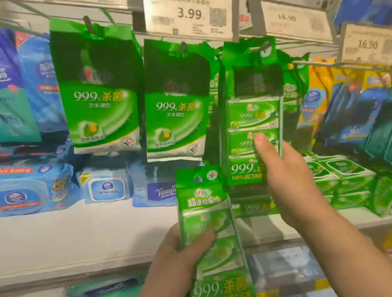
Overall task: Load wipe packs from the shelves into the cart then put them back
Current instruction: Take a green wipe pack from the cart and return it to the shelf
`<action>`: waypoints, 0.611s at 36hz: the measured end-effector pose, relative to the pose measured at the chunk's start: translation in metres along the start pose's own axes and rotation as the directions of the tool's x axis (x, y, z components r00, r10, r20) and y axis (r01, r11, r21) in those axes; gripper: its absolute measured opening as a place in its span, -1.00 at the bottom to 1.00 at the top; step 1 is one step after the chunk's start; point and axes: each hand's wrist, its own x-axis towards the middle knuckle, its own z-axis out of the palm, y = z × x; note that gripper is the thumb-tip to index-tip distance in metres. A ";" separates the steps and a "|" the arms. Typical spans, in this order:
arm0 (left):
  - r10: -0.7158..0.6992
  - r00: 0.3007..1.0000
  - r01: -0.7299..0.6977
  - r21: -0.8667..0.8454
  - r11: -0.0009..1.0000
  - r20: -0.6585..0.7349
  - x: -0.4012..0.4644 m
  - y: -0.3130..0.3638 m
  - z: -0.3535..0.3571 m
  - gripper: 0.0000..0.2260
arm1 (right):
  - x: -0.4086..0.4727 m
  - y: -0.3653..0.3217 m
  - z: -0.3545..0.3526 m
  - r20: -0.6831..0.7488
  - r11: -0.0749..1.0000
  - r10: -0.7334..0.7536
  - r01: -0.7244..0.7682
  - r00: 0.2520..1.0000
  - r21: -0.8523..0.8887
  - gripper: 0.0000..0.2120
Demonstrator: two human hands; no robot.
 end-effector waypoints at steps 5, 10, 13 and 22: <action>0.019 0.999 -0.020 -0.016 1.000 -0.039 0.001 0.000 0.008 -0.55 | 0.020 -0.003 0.010 0.044 0.998 0.041 -0.043 0.998 0.043 -0.12; 0.048 0.995 -0.051 -0.037 0.998 -0.084 0.004 -0.002 0.013 -0.57 | 0.038 -0.003 0.024 0.099 0.996 0.068 -0.074 0.993 0.055 0.05; 0.053 0.993 -0.058 -0.038 0.998 -0.104 0.005 -0.003 0.013 -0.56 | 0.052 0.000 0.030 0.100 0.991 0.119 -0.125 0.988 0.052 -0.21; 0.057 0.994 -0.058 -0.006 0.998 -0.098 0.009 -0.010 0.009 -0.47 | 0.066 0.010 0.035 0.095 0.988 0.117 -0.106 0.988 -0.113 -0.36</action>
